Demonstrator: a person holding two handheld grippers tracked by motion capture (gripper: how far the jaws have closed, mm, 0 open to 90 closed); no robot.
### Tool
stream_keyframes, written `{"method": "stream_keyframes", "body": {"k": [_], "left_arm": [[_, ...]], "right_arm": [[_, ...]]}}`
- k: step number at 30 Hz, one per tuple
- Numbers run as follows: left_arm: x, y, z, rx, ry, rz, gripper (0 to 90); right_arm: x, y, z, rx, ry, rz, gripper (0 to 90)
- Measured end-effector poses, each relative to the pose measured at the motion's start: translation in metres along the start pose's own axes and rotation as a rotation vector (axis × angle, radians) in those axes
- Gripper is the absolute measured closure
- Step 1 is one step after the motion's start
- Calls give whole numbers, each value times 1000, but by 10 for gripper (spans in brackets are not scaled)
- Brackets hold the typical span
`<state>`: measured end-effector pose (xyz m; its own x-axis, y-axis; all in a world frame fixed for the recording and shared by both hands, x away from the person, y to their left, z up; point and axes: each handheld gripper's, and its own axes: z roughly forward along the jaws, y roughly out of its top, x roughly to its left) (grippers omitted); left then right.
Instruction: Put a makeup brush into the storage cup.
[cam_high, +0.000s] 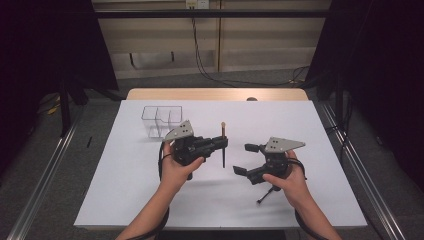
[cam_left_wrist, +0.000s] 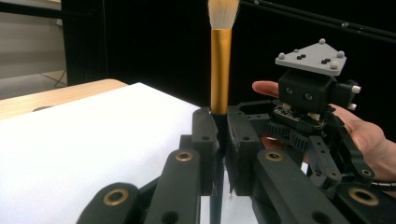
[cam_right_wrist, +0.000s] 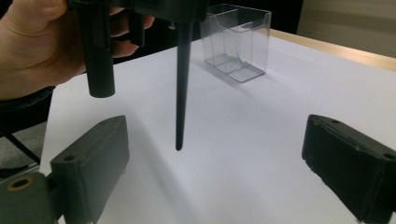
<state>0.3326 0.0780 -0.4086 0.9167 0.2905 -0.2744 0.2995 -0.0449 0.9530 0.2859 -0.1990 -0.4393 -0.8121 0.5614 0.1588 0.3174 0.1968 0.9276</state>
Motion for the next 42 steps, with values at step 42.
{"method": "stream_keyframes", "body": {"k": [42], "left_arm": [[7,3,-14,11,41,27,836]], "right_arm": [[-26,-28,-64,20,-154,22,29]]}}
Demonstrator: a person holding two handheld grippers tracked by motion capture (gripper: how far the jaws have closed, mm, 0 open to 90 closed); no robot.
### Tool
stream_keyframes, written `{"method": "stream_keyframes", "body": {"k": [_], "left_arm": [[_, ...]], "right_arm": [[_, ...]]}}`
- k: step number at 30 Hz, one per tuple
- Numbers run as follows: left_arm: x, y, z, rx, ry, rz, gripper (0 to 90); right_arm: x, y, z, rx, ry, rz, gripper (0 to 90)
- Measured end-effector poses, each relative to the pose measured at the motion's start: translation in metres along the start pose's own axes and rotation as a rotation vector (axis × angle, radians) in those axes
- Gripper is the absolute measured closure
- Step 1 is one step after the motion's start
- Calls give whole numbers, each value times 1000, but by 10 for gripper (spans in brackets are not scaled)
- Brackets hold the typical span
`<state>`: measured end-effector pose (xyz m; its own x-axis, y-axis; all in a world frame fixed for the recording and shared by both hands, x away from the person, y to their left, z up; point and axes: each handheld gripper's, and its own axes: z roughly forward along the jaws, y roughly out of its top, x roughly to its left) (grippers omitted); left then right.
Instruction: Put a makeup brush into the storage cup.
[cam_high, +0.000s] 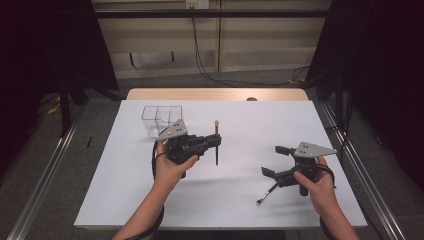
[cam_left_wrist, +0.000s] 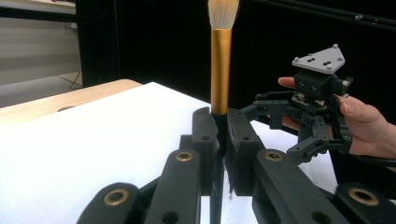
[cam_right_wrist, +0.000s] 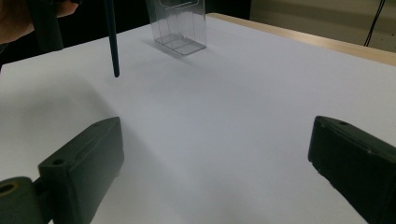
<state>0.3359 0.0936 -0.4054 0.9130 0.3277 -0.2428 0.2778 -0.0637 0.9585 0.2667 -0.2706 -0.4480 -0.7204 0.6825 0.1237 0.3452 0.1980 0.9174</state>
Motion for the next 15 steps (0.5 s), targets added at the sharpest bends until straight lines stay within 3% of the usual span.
{"method": "stream_keyframes", "body": {"k": [15], "left_arm": [[5,4,-9,-4,26,-2,837]], "right_arm": [[-8,-9,-22,-31,-27,6,29]]}}
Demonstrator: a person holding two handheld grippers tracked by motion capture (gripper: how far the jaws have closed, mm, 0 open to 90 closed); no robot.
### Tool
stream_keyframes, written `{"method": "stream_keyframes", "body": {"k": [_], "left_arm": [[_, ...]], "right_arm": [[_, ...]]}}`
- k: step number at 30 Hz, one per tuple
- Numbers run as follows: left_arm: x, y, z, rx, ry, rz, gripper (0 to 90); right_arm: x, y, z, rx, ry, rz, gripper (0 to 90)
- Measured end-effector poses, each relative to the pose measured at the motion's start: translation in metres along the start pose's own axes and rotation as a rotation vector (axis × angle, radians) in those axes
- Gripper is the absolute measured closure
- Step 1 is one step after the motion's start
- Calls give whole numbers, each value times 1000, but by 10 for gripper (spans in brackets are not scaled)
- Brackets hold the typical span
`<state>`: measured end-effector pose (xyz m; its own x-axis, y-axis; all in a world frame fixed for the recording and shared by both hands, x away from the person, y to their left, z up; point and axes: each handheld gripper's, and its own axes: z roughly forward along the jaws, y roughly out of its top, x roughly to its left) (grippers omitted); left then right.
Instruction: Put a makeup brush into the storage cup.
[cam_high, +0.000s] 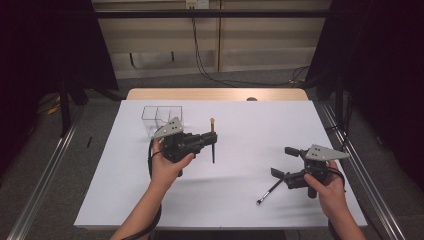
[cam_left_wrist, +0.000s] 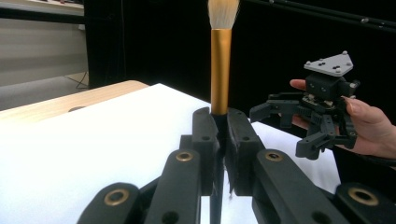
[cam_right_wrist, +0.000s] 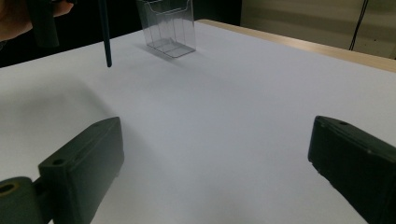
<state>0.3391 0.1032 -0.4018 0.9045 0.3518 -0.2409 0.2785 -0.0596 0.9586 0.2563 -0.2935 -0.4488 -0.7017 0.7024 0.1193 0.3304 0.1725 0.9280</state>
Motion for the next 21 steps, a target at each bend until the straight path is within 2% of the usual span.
{"method": "stream_keyframes", "body": {"k": [21], "left_arm": [[15,4,-21,-10,58,-2,837]], "right_arm": [[-5,-18,-21,-16,-29,33,31]]}}
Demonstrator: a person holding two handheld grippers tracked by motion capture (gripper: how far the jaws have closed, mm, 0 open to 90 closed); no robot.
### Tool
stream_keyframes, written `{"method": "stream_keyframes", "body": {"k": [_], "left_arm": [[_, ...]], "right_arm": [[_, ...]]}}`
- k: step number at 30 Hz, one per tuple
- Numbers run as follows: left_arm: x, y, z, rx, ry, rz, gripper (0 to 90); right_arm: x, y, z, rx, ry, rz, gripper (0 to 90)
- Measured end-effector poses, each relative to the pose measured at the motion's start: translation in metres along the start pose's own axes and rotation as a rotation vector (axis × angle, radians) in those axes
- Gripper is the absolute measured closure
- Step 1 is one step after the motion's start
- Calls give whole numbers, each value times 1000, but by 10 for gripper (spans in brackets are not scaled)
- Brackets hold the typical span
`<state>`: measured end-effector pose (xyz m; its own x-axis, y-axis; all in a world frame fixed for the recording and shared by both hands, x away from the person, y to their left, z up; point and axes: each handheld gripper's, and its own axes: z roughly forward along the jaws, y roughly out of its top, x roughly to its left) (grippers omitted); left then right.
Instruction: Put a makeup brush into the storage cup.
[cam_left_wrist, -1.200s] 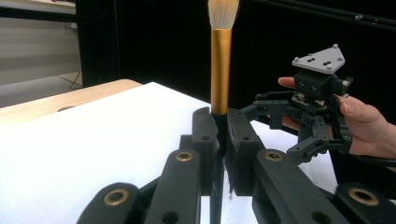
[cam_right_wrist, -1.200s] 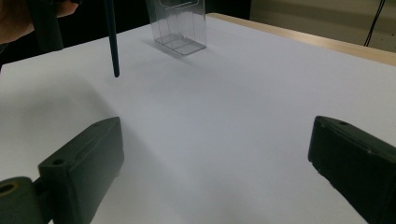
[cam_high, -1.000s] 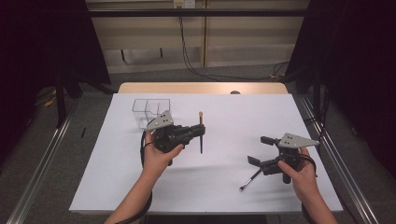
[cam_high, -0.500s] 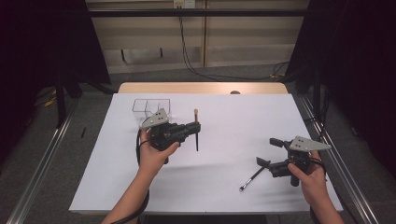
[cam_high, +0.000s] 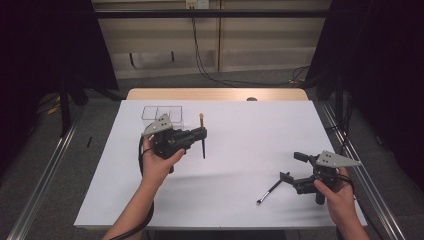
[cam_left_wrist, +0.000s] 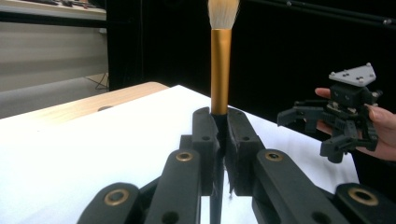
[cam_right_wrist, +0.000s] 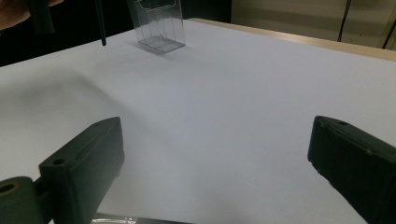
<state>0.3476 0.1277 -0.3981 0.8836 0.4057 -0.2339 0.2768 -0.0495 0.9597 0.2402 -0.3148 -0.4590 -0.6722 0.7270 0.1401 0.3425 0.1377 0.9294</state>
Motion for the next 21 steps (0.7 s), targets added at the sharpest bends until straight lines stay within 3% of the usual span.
{"method": "stream_keyframes", "body": {"k": [21], "left_arm": [[18,13,-25,-1,84,2,837]], "right_arm": [[-4,-8,-13,-27,-15,22,31]]}}
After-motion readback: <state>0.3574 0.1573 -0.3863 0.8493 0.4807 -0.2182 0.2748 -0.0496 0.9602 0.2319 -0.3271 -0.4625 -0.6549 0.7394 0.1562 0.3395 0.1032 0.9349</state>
